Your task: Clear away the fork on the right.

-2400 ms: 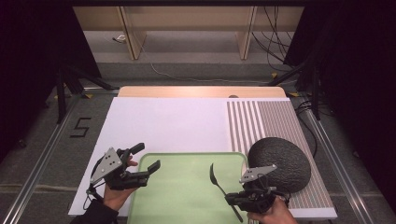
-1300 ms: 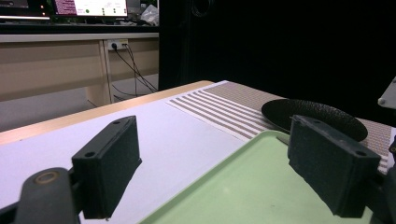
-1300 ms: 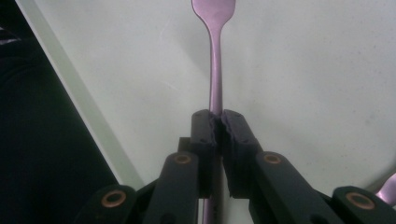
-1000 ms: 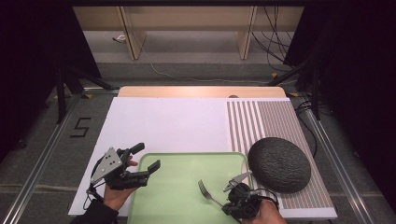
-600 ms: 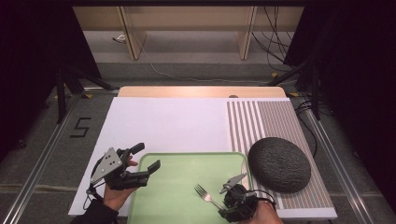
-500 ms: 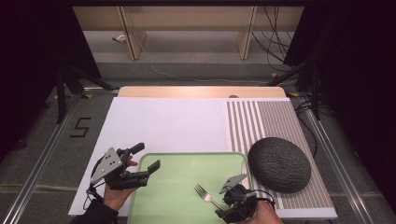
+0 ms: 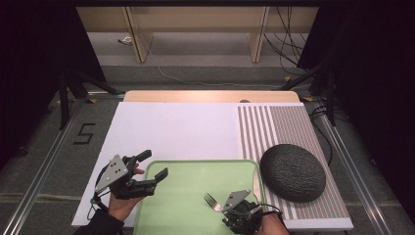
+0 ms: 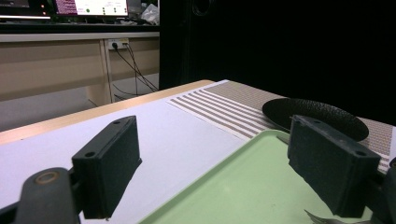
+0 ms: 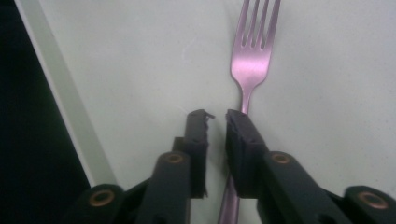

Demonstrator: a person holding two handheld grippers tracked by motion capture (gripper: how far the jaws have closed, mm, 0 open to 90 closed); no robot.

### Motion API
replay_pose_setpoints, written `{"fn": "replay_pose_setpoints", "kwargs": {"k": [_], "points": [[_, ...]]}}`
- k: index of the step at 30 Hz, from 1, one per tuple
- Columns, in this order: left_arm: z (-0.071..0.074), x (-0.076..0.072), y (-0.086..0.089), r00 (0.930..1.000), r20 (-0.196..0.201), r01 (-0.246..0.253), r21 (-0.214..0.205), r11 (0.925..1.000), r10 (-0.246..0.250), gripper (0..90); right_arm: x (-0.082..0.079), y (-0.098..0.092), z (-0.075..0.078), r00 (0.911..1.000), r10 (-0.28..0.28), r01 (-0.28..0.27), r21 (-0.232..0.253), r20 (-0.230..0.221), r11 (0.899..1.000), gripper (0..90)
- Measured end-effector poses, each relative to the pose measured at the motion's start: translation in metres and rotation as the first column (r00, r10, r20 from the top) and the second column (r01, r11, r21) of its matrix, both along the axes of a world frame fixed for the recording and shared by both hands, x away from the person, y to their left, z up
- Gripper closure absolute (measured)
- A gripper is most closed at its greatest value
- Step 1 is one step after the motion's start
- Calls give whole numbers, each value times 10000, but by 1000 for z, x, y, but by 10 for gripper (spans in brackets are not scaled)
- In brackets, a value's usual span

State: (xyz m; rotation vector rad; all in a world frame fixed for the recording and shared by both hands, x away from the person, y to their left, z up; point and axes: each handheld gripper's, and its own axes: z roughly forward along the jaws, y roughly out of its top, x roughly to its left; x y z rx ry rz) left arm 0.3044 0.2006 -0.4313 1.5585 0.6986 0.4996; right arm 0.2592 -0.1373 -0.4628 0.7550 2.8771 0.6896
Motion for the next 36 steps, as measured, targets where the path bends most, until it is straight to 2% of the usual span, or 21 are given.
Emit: {"fn": "replay_pose_setpoints", "kwargs": {"k": [4, 10, 16, 20, 24, 25, 28, 32, 34, 36], "points": [[0, 0, 0, 10000, 1, 7, 12, 10000, -7, 166, 0, 1, -1, 9998, -218, 218, -201, 30, 9996, 882], [0, 0, 0, 10000, -7, 6, 11, 10000, -6, 166, -2, 3, -3, 9996, 107, -92, -581, 260, 9983, 900], [0, 0, 0, 10000, -6, -5, 8, 10000, 5, 167, -2, 1, -4, 9952, 204, -92, -1163, 953, 9932, 900], [0, 0, 0, 10000, -16, -2, 0, 10000, 2, 167, -2, -2, -4, 9941, -75, 205, -1197, 1079, 9926, 900], [0, 0, 0, 10000, -7, -3, -6, 10000, 3, 167, 0, -6, -4, 9927, -12, 169, -1301, 1204, 9914, 900], [0, 0, 0, 10000, -6, -2, -7, 10000, 2, 167, -1, -7, -3, 9936, -183, 330, -1313, 1112, 9908, 900], [0, 0, 0, 10000, -13, 10, 4, 10000, -10, 167, 2, -10, -4, 9915, -175, 363, -1445, 1293, 9888, 900], [0, 0, 0, 10000, -5, 1, -15, 10000, -1, 167, 4, -13, -3, 9909, -530, 709, -1456, 1236, 9868, 900], [0, 0, 0, 10000, 0, 5, -21, 10000, -5, 167, 6, -15, -3, 9900, -417, 627, -1548, 1351, 9860, 900], [0, 0, 0, 10000, -4, 2, -28, 10000, -2, 167, 6, -17, -3, 9894, -539, 753, -1592, 1347, 9844, 900]]}}
